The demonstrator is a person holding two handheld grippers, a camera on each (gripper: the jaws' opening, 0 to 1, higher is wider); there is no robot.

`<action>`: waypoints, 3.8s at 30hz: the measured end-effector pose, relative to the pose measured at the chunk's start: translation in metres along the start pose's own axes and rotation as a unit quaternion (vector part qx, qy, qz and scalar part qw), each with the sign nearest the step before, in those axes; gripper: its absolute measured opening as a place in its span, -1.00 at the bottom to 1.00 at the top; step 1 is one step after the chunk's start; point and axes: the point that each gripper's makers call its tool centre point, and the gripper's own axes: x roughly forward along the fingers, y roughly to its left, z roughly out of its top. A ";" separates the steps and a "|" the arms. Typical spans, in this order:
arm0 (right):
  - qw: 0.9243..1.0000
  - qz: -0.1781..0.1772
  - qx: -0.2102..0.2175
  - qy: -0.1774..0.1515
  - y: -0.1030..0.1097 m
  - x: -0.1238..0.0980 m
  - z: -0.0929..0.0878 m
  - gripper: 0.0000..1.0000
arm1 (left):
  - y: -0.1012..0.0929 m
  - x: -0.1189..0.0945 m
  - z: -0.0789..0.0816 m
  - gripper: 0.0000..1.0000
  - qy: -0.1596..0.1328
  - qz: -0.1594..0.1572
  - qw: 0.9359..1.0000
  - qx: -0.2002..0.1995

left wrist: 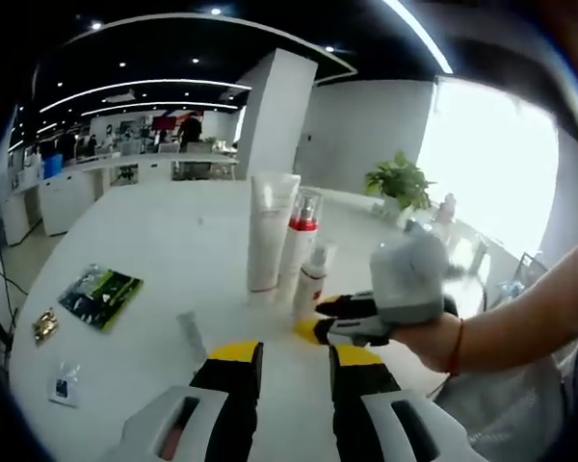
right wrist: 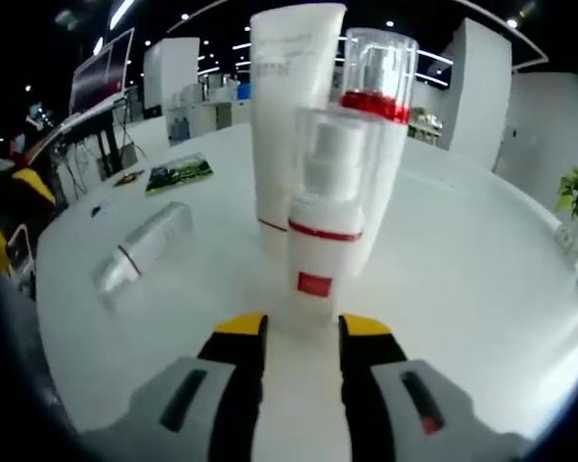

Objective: Arrange the skincare products in the storage area until every visible bottle or jar stands upright without overlapping.

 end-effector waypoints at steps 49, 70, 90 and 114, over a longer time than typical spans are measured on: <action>0.996 -0.077 0.043 -0.004 -0.018 0.016 0.020 -0.58 | 0.005 0.001 -0.005 -0.43 0.010 0.007 1.000 -0.029; 0.988 0.036 0.151 -0.020 0.046 -0.024 0.017 -0.39 | 0.056 -0.017 -0.016 -0.42 0.024 0.097 0.987 -0.123; 0.990 0.133 0.033 0.033 0.153 0.010 0.046 -0.25 | 0.090 -0.036 -0.021 -0.43 0.006 0.171 0.968 -0.181; 0.983 0.138 -0.095 0.075 0.129 -0.013 0.009 -0.60 | 0.081 -0.026 -0.028 -0.46 0.036 0.162 0.975 -0.144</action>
